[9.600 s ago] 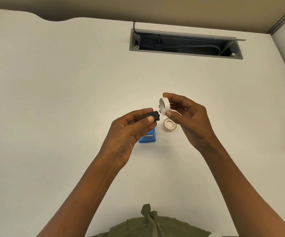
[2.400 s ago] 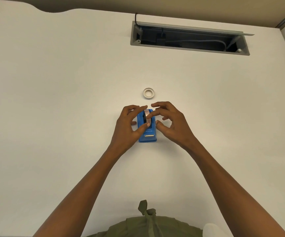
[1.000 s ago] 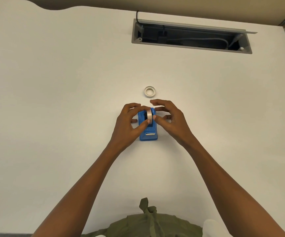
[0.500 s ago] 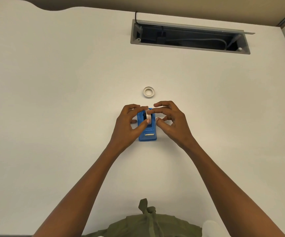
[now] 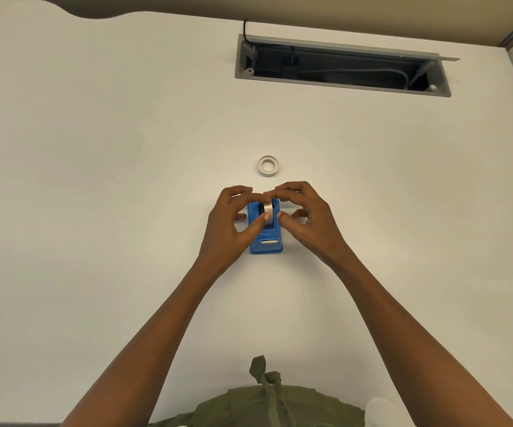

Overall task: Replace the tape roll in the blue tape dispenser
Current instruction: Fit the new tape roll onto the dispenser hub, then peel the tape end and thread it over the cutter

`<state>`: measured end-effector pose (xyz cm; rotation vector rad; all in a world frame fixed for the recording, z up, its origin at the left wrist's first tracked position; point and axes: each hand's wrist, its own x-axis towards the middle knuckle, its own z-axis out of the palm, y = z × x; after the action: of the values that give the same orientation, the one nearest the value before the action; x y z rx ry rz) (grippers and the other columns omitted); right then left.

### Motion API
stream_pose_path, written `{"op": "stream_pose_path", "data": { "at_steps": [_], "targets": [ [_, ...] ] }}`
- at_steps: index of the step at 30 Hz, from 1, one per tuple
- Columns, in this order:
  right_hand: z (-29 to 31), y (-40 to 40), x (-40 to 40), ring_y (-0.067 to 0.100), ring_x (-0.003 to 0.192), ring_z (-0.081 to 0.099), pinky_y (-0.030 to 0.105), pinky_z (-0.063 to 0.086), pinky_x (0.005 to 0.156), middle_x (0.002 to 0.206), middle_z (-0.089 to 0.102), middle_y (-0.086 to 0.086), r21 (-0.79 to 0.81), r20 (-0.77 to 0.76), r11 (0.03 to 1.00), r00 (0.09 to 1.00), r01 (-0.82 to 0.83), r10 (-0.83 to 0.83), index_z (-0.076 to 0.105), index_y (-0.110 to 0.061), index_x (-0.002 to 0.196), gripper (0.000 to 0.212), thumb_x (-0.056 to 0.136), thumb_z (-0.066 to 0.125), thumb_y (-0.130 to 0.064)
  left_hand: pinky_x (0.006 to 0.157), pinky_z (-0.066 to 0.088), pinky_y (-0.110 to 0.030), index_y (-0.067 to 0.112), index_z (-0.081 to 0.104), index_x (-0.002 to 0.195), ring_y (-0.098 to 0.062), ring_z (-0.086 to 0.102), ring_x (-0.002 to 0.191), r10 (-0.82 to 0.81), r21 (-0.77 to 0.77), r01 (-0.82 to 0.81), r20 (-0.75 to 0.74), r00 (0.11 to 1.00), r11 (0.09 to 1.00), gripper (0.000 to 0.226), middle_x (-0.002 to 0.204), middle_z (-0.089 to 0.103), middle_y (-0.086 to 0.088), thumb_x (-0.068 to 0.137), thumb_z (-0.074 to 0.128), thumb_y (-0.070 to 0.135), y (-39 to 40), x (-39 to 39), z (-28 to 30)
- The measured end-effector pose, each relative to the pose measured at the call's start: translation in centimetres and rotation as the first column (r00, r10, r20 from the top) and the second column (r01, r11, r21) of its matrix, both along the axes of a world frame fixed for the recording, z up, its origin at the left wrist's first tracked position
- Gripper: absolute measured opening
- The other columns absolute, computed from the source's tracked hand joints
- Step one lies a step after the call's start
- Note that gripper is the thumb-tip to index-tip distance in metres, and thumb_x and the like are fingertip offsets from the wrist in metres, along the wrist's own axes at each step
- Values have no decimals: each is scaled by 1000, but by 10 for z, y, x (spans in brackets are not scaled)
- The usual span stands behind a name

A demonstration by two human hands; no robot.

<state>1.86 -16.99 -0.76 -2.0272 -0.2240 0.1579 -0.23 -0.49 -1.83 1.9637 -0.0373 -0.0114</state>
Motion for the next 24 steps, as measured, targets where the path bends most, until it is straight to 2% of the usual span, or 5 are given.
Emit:
{"op": "stream_pose_path", "data": {
  "at_steps": [4, 7, 11, 19, 24],
  "targets": [
    [-1, 1, 1, 11, 104, 56, 13, 46, 68, 114, 53, -4, -11, -14, 1000, 1000, 2, -2, 64, -25, 112, 34, 83, 63, -5, 88, 51, -30, 19, 62, 113, -18, 53, 114, 10, -12, -10, -12, 1000, 1000, 30, 124, 52, -8, 83, 66, 20, -1, 0, 0],
    [-2, 1, 1, 14, 105, 58, 18, 48, 70, 118, 56, 1, -12, -22, 1000, 1000, -1, 1, 64, -17, 115, 32, 84, 65, -10, 86, 52, -28, 21, 60, 114, -17, 54, 111, 9, -29, -9, -4, 1000, 1000, 31, 121, 53, -6, 83, 66, 19, -1, 0, 0],
    [1, 0, -1, 15, 105, 60, 23, 51, 72, 123, 58, 4, 12, -11, 1000, 1000, 9, -9, 59, -17, 124, 41, 84, 68, -18, 83, 51, -20, 27, 59, 112, -13, 54, 108, -2, -32, 2, 5, 1000, 999, 29, 116, 53, 1, 84, 66, 21, -2, 1, -1],
    [1, -2, -3, 15, 107, 56, 14, 50, 75, 119, 58, 10, -18, 71, 1000, 997, 21, -19, 70, -9, 105, 25, 81, 67, -2, 83, 50, -18, 30, 58, 111, -11, 54, 107, -14, -34, 14, 2, 1000, 999, 28, 116, 52, 3, 85, 62, 21, -1, 3, -2],
    [1, -2, -2, 10, 106, 55, 21, 52, 77, 120, 57, 8, -31, 57, 999, 998, 6, -4, 70, -13, 107, 29, 81, 65, -1, 83, 49, -16, 27, 58, 112, -10, 53, 107, -13, -34, 13, -4, 1000, 999, 28, 118, 54, -2, 86, 63, 17, -1, 3, -1]
  ]
}}
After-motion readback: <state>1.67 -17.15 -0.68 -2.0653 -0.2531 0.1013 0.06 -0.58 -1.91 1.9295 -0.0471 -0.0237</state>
